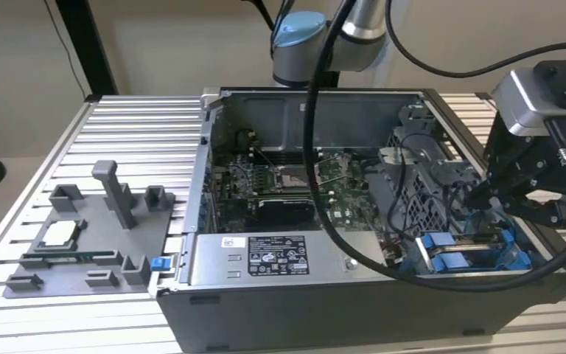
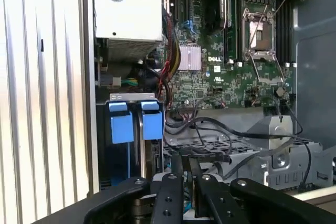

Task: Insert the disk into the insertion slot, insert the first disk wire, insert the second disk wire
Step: 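Insert the second disk wire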

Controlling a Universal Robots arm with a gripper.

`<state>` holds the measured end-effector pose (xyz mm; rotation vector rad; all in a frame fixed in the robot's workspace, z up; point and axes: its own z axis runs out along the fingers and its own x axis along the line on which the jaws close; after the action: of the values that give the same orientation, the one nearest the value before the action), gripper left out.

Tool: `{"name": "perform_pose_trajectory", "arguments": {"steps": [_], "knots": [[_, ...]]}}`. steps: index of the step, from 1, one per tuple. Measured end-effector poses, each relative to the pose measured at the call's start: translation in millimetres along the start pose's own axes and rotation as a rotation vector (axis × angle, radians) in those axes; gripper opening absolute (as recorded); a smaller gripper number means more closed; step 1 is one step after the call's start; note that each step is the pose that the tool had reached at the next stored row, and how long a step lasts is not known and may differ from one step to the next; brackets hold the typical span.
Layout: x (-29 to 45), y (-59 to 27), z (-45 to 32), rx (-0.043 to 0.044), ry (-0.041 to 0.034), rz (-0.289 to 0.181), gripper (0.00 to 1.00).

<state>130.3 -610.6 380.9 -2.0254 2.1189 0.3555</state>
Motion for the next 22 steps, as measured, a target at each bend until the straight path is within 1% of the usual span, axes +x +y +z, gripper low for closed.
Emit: {"name": "perform_pose_trajectory", "arguments": {"steps": [2,3,5,6,7,8,11,12,13,17,19,22], "knots": [[0.3,2.9,0.4,0.0055,0.018,-0.001,0.0],[0.4,4.4,0.7,0.0081,0.0255,-0.001,0.0],[0.7,7.3,1.4,0.0153,0.0371,-0.003,0.0],[0.9,8.7,2.1,0.0202,0.0412,-0.004,0.0],[0.7,9.8,2.8,0.028,0.0441,-0.007,0.0],[0.3,10.5,3.4,0.0385,0.0465,-0.01,0.0],[-0.8,11.5,5.0,0.0741,0.0529,-0.023,0.0],[-1.1,12.2,5.8,0.084,0.0543,-0.028,0.0],[-1.1,12.9,6.8,0.0905,0.0548,-0.03,0.0],[-0.7,16.7,12.5,0.1083,0.0555,-0.039,0.0],[-0.3,16.7,16.1,0.1131,0.0554,-0.043,0.0],[1.1,16.6,21.2,0.1161,0.0559,-0.044,0.0]]}}
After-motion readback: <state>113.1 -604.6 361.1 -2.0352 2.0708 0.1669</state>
